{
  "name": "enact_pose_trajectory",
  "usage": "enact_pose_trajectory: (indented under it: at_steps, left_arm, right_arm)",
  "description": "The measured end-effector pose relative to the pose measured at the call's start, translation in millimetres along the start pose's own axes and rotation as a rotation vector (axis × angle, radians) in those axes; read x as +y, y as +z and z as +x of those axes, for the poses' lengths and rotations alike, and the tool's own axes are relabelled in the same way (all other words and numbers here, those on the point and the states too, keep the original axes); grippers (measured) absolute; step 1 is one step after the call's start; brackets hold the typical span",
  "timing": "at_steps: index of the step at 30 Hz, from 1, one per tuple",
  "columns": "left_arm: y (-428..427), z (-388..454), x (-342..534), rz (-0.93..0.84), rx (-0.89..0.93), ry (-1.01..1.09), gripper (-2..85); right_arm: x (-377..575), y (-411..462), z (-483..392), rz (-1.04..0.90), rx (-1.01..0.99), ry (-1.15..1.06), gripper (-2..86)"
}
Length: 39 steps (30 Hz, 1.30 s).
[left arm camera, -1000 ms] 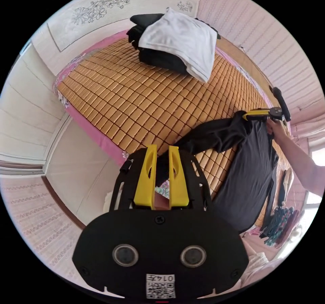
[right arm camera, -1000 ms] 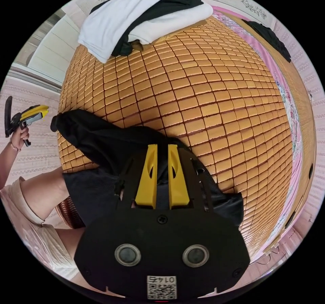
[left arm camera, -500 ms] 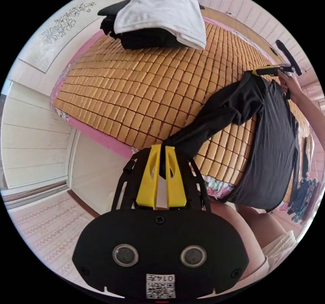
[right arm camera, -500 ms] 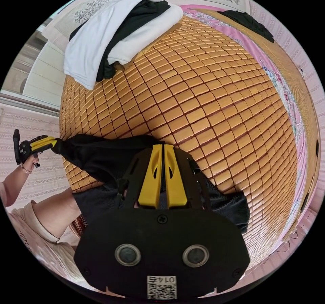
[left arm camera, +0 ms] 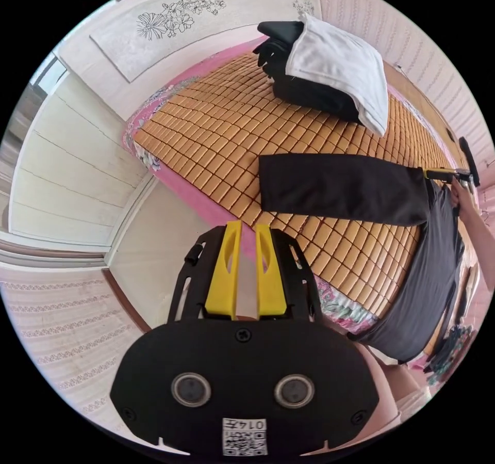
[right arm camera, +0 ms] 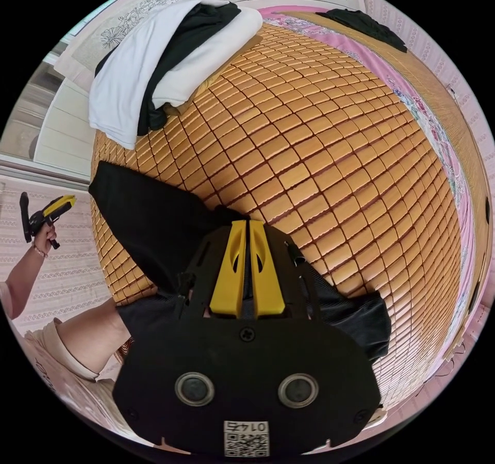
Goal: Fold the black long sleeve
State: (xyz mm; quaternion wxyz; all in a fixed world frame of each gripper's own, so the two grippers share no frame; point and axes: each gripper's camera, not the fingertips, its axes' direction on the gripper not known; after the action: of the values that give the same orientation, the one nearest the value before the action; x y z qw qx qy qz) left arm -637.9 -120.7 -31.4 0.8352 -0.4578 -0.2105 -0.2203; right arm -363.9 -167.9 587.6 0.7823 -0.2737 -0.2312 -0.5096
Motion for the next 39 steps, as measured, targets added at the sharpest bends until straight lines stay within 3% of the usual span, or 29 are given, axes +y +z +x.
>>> enact_pose_trajectory:
  at_steps: [6,8,10,12,19,23,26,28,33,37,39]
  left_arm:
    - [12.1,8.9,-31.5,0.051,0.065,-0.034,5.2]
    - [31.1,23.2,-35.5,-0.058,0.028,0.007,5.1]
    - [26.3,30.9,-32.0,-0.012,-0.024,0.006,1.9]
    - [24.4,32.2,-35.2,-0.088,-0.079,-0.009,-0.1]
    - [16.9,26.5,-38.2,-0.087,-0.084,-0.068,-1.0]
    - [10.0,32.5,-39.6,-0.103,-0.082,-0.05,-1.0]
    - [5.0,38.9,-39.4,-0.097,-0.091,-0.062,-1.0]
    - [1.7,42.9,-38.7,-0.093,-0.096,-0.07,-1.0]
    - [-9.8,53.9,-35.8,-0.081,-0.088,-0.063,-0.8]
    - [-34.2,54.8,-32.5,-0.034,-0.093,-0.091,-0.5]
    - [-65.3,66.8,-31.2,0.045,-0.131,-0.028,-0.7]
  right_arm:
    - [1.1,-2.2,-0.3,0.001,0.008,0.001,-0.7]
    - [2.3,-3.2,0.7,0.006,0.003,0.018,-0.7]
    - [3.4,-4.4,1.7,0.004,0.002,0.03,-0.7]
    - [3.9,-6.6,4.4,-0.01,-0.007,0.05,-0.7]
    - [19.9,-26.8,15.4,0.077,0.003,0.078,0.0]
    - [52.3,-46.9,51.7,0.093,0.032,0.175,5.3]
    - [66.5,-36.4,62.3,0.003,0.031,0.178,6.1]
    - [73.4,-36.4,59.5,0.02,0.1,0.161,0.6]
    - [93.5,-49.4,75.0,0.047,0.085,0.195,-0.3]
    - [135.2,-80.8,96.2,0.123,0.121,0.234,0.6]
    - [179.9,-104.2,118.7,0.128,0.161,0.276,5.5]
